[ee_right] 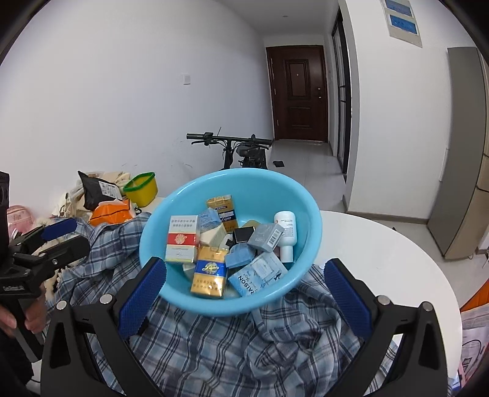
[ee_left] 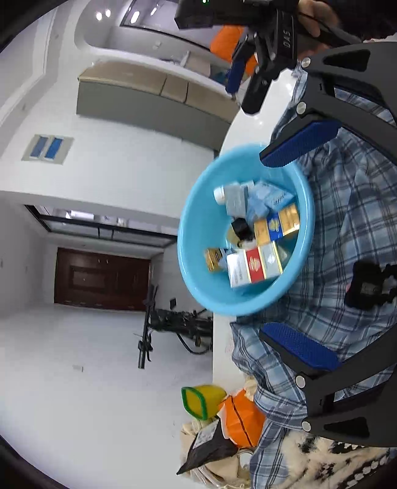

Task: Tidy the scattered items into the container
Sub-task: 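Withdraw both tools from the basin back over the plaid shirt, then grasp the black glove with the left tool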

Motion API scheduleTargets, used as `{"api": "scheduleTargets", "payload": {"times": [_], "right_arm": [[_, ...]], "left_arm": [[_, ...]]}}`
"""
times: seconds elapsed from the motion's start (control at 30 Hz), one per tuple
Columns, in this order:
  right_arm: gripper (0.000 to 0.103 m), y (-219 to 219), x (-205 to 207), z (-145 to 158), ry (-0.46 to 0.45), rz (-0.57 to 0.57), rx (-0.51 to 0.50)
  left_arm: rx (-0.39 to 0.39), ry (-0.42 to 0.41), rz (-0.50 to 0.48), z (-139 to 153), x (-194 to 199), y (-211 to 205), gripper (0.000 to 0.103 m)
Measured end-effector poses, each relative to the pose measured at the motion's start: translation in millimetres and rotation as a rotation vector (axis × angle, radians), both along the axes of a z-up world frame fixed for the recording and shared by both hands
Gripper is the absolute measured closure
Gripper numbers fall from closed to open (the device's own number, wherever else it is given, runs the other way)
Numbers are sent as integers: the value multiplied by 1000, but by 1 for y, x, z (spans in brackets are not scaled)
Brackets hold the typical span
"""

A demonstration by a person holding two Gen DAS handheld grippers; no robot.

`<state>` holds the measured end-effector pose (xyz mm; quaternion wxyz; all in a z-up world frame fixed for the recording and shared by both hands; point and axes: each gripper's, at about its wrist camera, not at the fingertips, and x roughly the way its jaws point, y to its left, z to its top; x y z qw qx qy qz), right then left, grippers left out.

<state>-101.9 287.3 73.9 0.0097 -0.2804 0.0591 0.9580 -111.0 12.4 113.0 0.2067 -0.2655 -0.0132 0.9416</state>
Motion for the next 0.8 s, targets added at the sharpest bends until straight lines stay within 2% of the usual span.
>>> {"api": "scheduleTargets", "payload": {"times": [0.2, 0.33, 0.47, 0.67, 0.8], "right_arm": [[0, -1, 4, 4, 5, 4, 7], [0, -1, 5, 0, -28, 18, -13], [0, -5, 5, -19, -130, 59, -5], [0, -19, 19, -56, -246, 128, 49], [0, -29, 29, -87, -333, 186, 34]], "left_arm": [[-44, 58, 3, 11, 10, 5, 0], [-39, -28, -94, 8, 8, 9, 0], [-69, -60, -131, -1, 13, 8, 0], [-152, -177, -158, -40, 18, 6, 0], [-216, -260, -158, -74, 22, 7, 0]]}}
